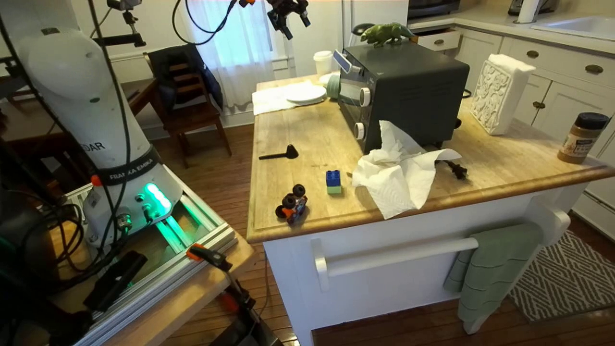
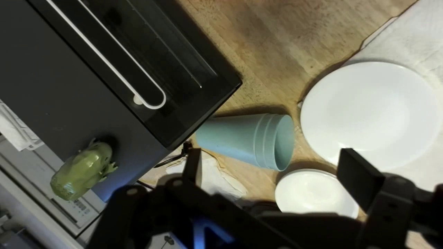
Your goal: Pick up the cups and set them straight
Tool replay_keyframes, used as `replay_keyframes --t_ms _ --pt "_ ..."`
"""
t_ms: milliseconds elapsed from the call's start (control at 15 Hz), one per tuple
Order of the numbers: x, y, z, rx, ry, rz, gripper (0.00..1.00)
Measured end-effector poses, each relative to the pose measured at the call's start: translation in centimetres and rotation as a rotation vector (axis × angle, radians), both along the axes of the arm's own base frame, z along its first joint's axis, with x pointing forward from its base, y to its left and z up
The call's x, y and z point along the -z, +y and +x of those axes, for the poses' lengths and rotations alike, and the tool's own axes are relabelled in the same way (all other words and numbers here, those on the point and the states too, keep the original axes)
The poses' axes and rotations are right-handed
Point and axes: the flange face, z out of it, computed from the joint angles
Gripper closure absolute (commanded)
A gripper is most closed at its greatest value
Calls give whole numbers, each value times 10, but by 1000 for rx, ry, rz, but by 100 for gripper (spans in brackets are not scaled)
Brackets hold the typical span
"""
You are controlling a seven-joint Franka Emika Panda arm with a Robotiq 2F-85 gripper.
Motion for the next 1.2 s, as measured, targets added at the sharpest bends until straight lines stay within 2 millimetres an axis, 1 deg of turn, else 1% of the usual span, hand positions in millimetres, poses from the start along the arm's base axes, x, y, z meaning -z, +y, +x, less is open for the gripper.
replay_keyframes --t_ms 267,467,667,933,1067,1200 --pt "31 32 34 30 25 -104 0" --pt "57 46 55 23 20 -188 0" --pt "80 49 74 10 17 -241 0" --pt "101 47 94 -17 21 -285 0" --pt "105 47 98 -19 23 -287 0" --pt "104 47 99 -20 21 -287 0"
